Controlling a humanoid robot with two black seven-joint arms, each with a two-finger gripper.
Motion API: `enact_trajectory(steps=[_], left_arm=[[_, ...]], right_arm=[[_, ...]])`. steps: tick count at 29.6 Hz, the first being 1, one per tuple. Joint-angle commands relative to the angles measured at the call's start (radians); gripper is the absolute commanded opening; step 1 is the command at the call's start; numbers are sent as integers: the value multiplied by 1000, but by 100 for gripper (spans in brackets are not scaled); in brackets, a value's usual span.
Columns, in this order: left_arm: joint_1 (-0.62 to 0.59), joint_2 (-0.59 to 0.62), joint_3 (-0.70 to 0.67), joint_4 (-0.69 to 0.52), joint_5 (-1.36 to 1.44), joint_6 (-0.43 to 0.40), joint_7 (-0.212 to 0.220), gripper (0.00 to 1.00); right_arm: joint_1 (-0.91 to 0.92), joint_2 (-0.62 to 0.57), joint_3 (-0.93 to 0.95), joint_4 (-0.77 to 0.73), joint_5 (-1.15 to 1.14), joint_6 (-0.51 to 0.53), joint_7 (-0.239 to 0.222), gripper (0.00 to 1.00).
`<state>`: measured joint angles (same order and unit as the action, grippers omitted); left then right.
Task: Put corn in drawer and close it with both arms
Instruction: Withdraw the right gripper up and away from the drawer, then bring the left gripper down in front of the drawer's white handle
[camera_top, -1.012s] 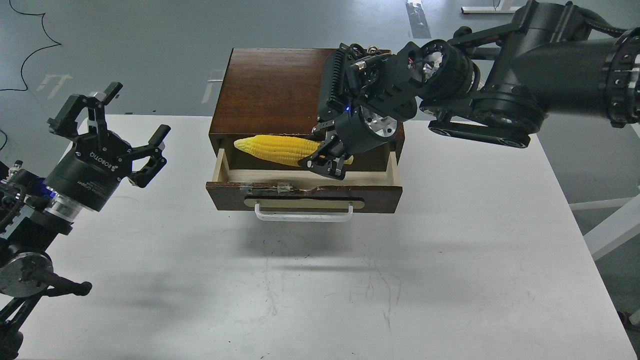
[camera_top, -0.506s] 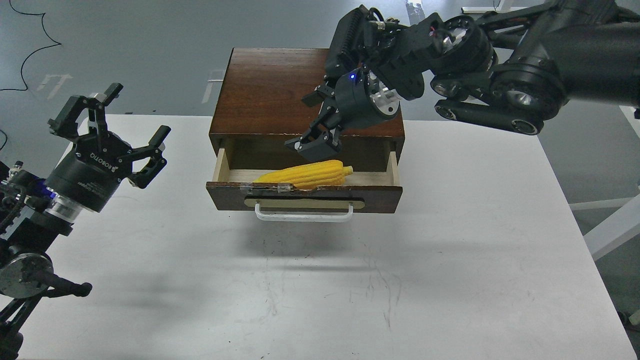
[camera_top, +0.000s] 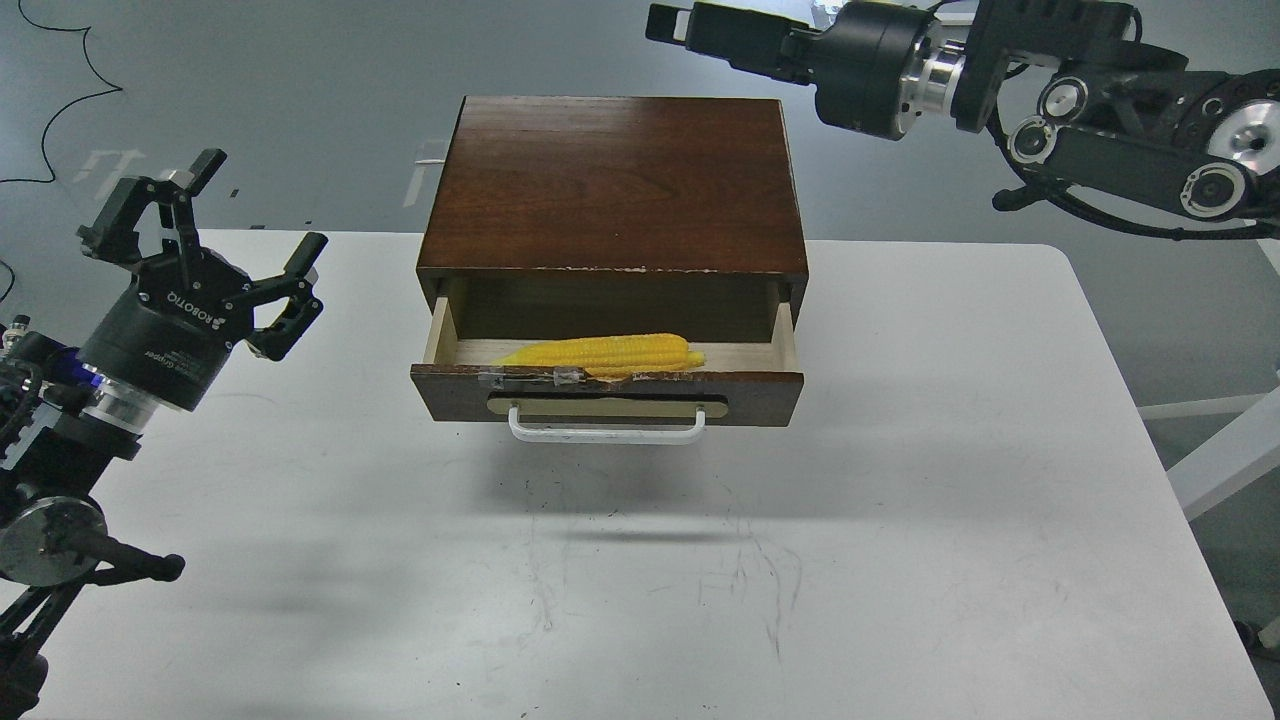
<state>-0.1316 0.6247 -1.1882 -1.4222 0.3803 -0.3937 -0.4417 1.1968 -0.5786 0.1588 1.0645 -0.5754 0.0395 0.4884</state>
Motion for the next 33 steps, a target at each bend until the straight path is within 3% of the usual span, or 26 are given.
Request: enact_trajectory(steps=[1,7,9,15,24,26,28,31,33], left_arm=[[-45,13,-4,-6,28,-1,-47,100],[-176,47,-1,-52,245,-60,-47,100],[-218,47,7,-78,357,-95,-47,100],[-292,7,27,-199,708,-95,-47,100],[-402,-114,265,-334,1124,-95,-47,95],[-404,-152,308,-337,1157,-95,-47,80],[-404,-189,372,-339,1163,-95,-47,38],[-401,-209,430,-337,1178,-95,-47,0],[-385,-227,478,-334,1226,-95,-47,0]], right_arm=[[-291,-15,279,0,20,-1,0,98],[-511,-6,429,-4,234,0,0,100],[-537,-7,427,-15,313,0,0,100],[-582,-6,423,-43,462,10,0,100],[-622,-1,412,-77,497,13,0,100],[-623,-1,410,-77,497,13,0,100],[-623,-1,409,-77,496,13,0,100],[-623,-1,409,-77,496,13,0,100],[-625,-1,409,-77,496,13,0,100]])
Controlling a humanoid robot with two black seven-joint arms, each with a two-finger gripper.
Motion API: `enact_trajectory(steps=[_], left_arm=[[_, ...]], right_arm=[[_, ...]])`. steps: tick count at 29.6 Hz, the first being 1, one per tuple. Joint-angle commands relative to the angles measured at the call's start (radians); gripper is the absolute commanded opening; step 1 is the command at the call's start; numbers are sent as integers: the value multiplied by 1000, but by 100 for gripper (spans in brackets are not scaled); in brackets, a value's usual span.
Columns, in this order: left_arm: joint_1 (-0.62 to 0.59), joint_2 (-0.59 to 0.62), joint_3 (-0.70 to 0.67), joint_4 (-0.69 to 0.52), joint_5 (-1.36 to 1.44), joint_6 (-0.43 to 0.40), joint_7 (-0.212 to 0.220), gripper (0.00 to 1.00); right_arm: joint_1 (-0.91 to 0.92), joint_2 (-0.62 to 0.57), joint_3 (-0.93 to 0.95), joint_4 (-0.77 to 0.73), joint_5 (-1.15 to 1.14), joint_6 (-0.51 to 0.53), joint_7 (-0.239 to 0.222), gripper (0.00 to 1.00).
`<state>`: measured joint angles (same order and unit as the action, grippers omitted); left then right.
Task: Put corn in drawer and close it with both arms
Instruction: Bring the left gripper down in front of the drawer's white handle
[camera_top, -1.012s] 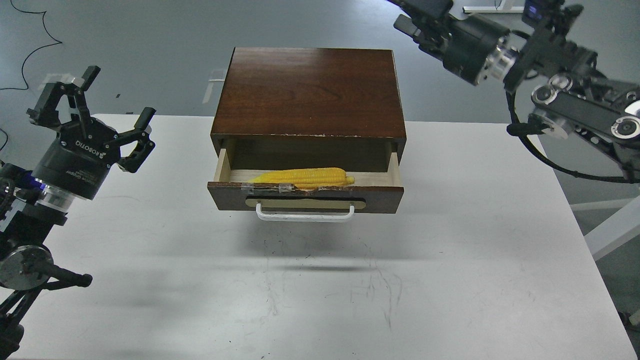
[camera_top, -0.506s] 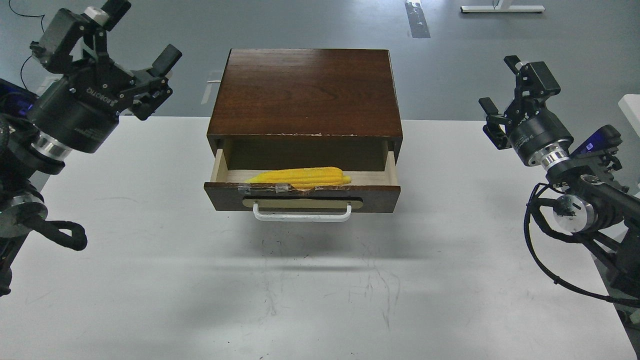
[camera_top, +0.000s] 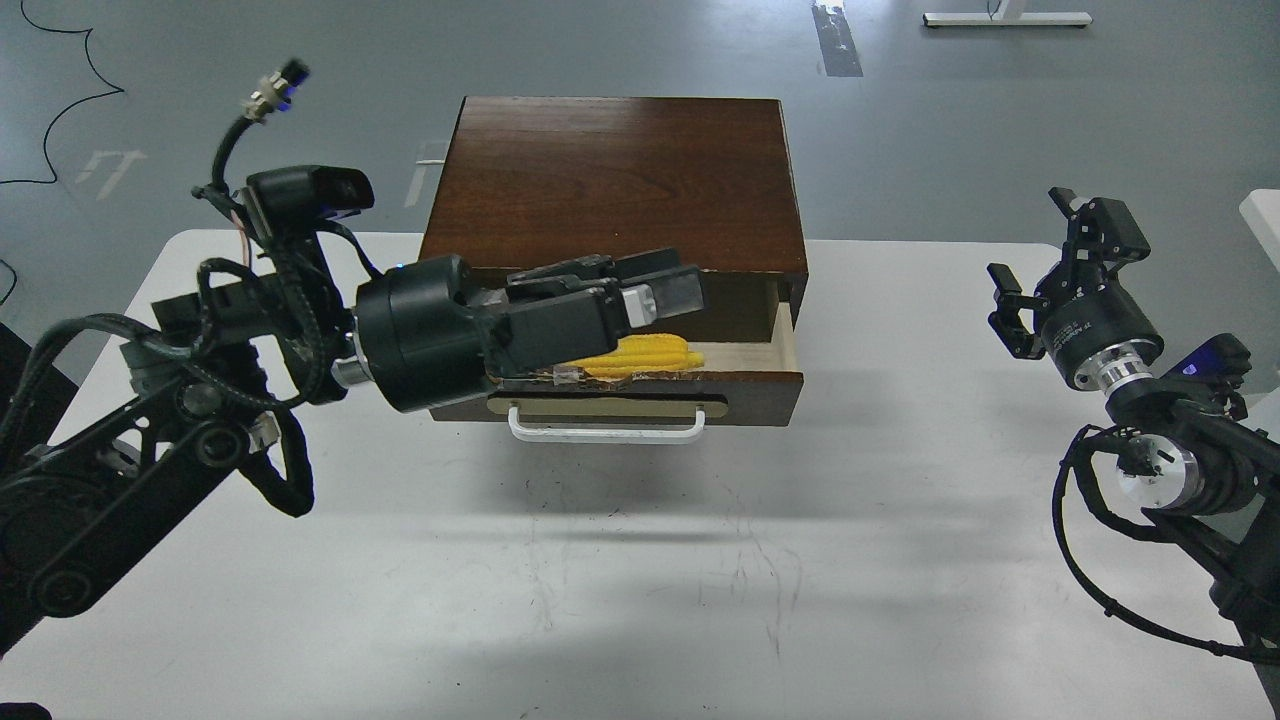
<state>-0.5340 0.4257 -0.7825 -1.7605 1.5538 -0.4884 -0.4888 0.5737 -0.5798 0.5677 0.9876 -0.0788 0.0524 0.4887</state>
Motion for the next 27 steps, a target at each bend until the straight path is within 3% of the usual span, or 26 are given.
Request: enact_trajectory(steps=[1,8,12,19,27], left_arm=[[40,-36,94,7,99,0,0,0],[273,-35,106,55,140,109,0,0],[337,-30,101,120,108,169,0,0],[353,-21,101,252,-53,257,0,0],[351,-1,97,262,-135,271,0,0]], right_arm=[[-6,0,0,0,-1,0,0,100],[-21,-2,-2,2,-1,-2,0,100],[-21,-2,0,2,-1,-2,0,100],[-23,-3,-2,2,-2,-2,0,100],[-23,-2,-2,3,-2,-6,0,100]])
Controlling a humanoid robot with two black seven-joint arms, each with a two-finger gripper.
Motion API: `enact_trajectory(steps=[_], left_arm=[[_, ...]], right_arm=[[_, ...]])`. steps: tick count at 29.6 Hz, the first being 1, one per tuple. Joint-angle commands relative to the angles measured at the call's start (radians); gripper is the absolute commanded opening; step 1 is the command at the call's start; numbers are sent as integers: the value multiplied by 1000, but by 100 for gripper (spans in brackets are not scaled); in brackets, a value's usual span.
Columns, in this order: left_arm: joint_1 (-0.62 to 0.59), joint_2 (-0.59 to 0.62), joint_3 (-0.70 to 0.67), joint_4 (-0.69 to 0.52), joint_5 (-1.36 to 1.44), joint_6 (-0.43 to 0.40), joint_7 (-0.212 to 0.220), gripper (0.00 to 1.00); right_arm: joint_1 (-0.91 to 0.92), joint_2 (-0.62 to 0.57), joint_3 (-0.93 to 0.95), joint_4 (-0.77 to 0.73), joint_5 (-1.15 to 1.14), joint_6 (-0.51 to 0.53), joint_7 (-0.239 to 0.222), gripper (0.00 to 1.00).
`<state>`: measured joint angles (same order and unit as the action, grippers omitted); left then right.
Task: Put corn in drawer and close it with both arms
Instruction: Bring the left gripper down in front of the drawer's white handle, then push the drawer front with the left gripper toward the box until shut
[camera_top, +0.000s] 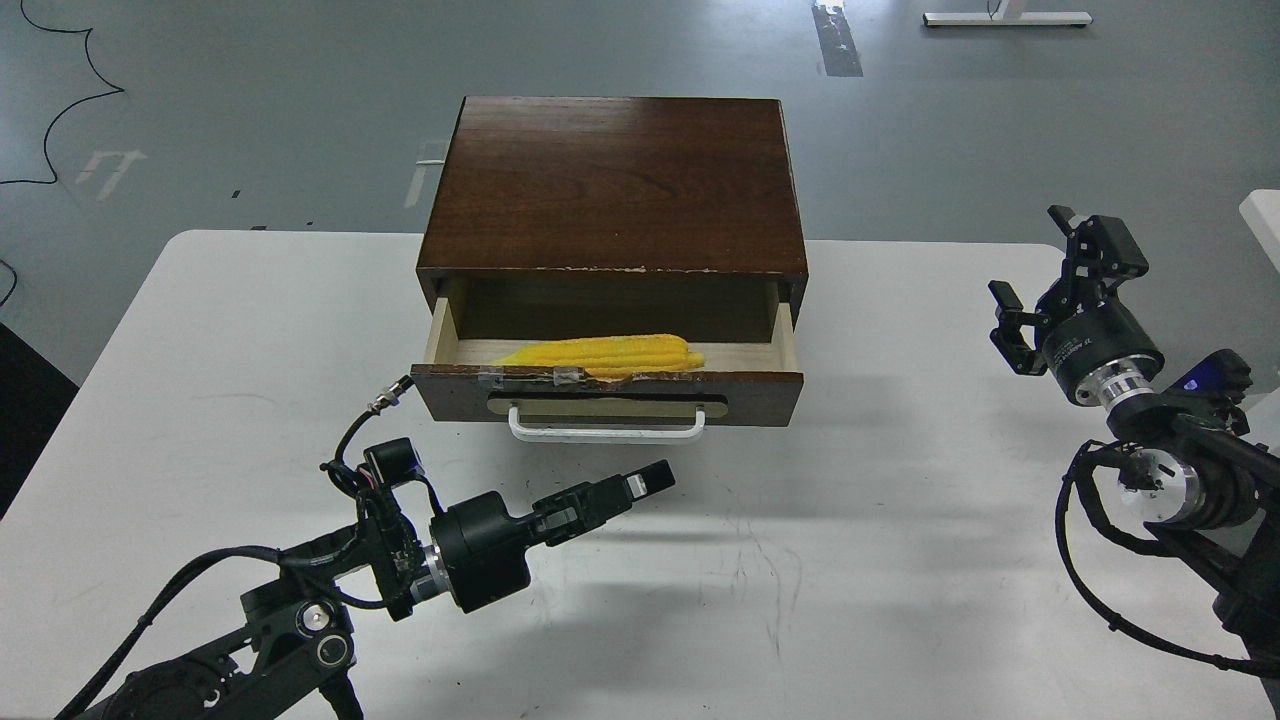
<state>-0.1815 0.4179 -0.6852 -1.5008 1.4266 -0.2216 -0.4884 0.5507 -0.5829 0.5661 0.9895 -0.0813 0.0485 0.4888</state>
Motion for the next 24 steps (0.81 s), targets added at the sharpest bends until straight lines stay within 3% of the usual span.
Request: enact_trajectory(steps=[1,24], left_arm=[[-1,9,-1,4,-8,5,0,0],[-10,27,-8,47,-8,25,0,0]], right_arm=[[0,1,0,1,0,-3,0,100],[-8,-9,0,6,0,-4,0,100]])
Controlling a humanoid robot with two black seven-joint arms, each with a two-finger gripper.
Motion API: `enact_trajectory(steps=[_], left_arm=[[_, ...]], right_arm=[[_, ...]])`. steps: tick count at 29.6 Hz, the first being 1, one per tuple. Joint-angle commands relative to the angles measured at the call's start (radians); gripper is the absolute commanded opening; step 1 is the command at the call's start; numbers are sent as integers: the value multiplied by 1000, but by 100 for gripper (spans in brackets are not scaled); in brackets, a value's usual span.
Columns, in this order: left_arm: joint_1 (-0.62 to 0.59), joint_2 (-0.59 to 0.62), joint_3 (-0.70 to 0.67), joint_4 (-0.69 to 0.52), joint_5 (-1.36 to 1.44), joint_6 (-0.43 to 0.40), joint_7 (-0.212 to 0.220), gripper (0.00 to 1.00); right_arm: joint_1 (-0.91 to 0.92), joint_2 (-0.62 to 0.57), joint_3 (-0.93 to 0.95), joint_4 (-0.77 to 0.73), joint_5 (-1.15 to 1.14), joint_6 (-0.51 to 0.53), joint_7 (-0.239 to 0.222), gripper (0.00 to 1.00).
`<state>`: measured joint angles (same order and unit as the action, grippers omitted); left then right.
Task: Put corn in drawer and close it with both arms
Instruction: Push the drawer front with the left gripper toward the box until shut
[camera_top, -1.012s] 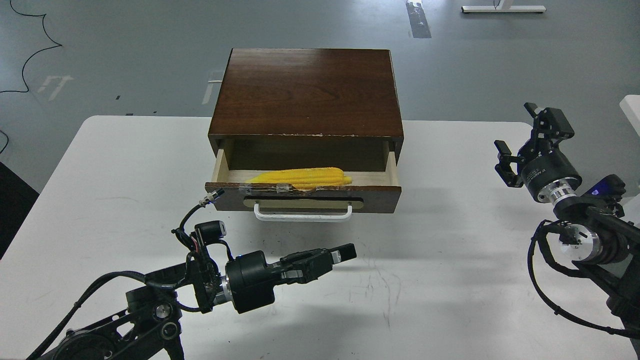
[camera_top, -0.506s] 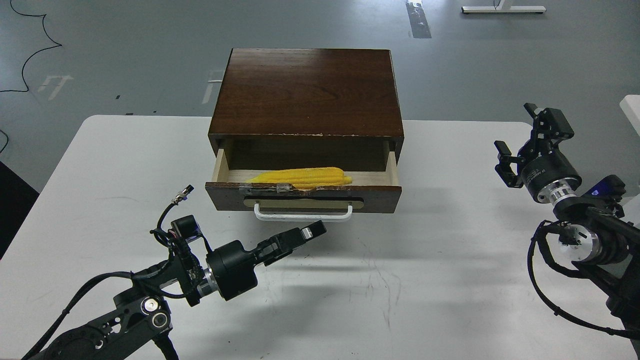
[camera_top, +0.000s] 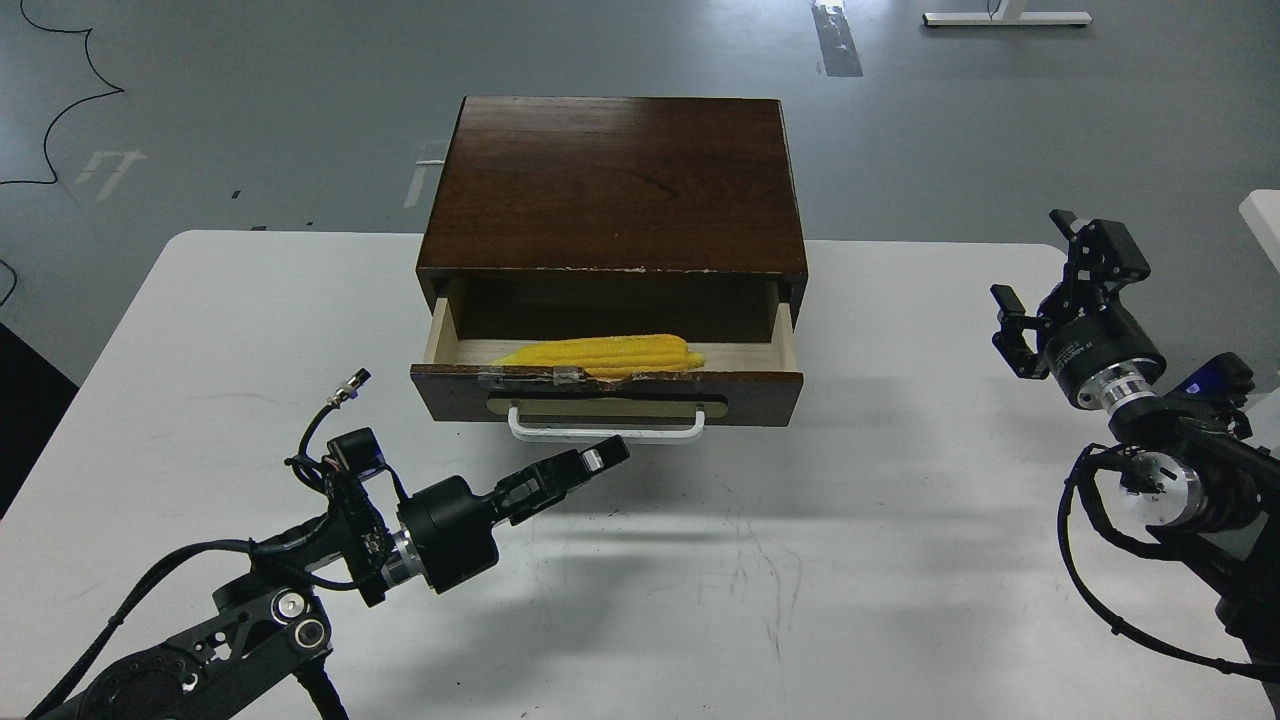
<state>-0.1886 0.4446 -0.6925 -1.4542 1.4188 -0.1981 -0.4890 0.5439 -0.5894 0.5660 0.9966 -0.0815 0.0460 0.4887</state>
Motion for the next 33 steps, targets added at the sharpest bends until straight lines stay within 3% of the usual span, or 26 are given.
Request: enact_trajectory(steps=[1,20,33], left_arm=[[-3,0,-1,0,0,2,0,0],[-52,-1,-4,48,5,45,0,0],[-54,23,14,38,14,-1,0,0]], right_arm=[[-1,-3,0,-1,0,-1,0,100],[-1,-3,0,0,0,0,0,100],[-12,-4,0,2,0,0,0,100]])
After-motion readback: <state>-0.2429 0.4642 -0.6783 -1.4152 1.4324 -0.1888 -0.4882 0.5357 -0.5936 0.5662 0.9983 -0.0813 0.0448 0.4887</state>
